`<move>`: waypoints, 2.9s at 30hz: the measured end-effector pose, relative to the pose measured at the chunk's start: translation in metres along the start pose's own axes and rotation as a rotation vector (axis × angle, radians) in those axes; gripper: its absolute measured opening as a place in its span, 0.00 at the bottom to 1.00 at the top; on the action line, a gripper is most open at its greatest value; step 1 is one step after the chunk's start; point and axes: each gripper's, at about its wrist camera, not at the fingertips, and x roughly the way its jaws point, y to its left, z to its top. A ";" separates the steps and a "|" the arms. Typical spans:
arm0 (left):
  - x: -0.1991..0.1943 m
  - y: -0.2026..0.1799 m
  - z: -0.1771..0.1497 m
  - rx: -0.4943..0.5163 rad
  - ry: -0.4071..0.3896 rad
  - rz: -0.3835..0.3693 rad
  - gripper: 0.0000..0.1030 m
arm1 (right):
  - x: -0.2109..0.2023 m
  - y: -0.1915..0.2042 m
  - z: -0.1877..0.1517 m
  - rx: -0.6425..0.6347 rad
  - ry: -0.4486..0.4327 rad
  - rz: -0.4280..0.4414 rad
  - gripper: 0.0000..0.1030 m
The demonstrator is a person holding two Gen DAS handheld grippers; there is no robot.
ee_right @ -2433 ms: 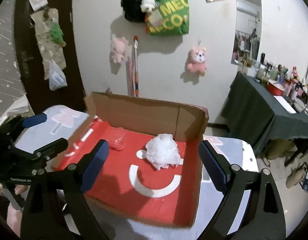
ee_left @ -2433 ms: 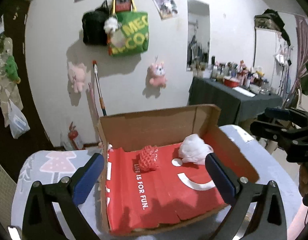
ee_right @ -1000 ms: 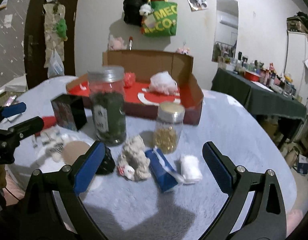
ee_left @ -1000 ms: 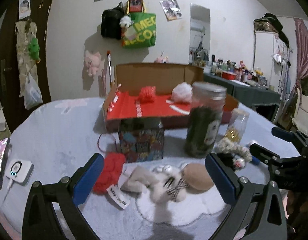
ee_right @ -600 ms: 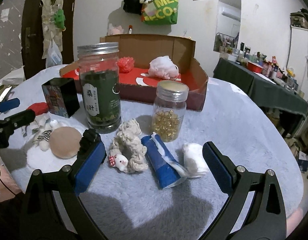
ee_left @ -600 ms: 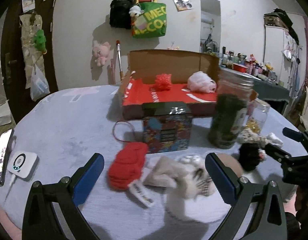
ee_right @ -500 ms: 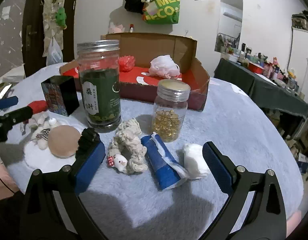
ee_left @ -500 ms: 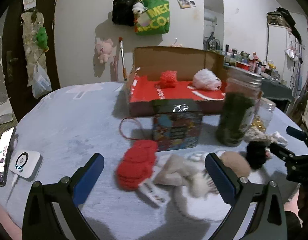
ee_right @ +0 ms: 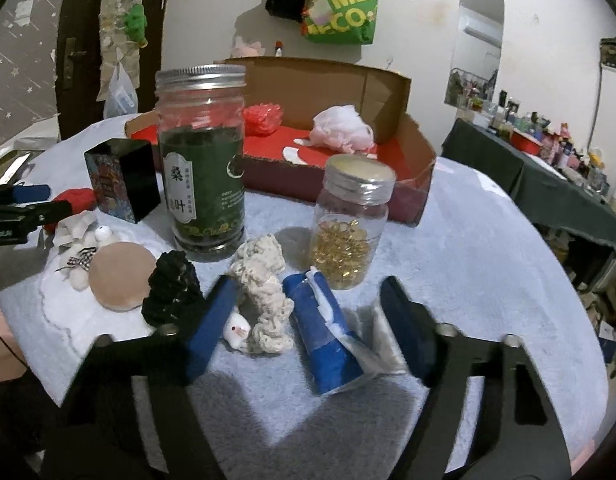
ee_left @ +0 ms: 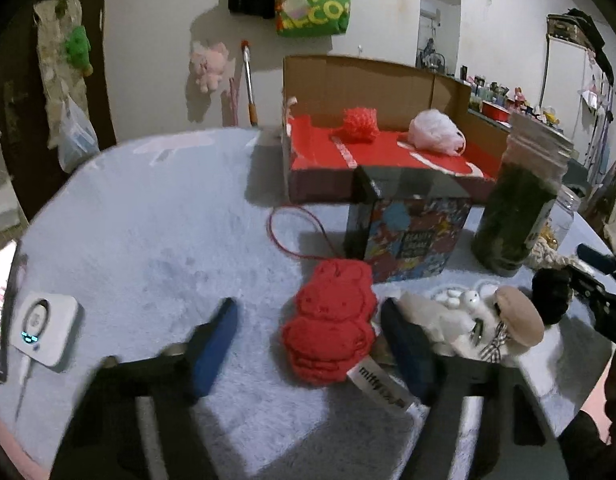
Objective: Organize soft objects
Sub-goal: 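Grasp the red knitted cloth with the left tool while the right grasps the cream rope toy, then carry the red cloth and cream rope toy over the box with both tools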
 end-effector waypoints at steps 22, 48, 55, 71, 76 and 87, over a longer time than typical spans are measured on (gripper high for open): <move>-0.063 -0.059 0.014 0.132 -0.162 -0.132 0.42 | -0.034 -0.011 0.011 0.084 -0.107 0.208 0.13; -0.019 -0.100 0.006 0.127 -0.028 -0.310 0.42 | -0.024 -0.021 0.003 0.203 -0.089 0.357 0.13; -0.032 -0.071 0.010 0.103 -0.032 -0.285 0.42 | -0.029 -0.037 0.004 0.236 -0.090 0.361 0.13; -0.044 -0.005 0.007 0.062 -0.021 -0.174 0.42 | -0.030 -0.077 0.002 0.322 -0.054 0.376 0.13; -0.039 0.002 0.010 0.094 -0.022 -0.149 0.42 | -0.030 -0.088 0.002 0.326 -0.044 0.373 0.13; -0.020 0.022 0.022 0.121 -0.009 -0.131 0.42 | -0.024 -0.112 0.006 0.351 -0.026 0.362 0.13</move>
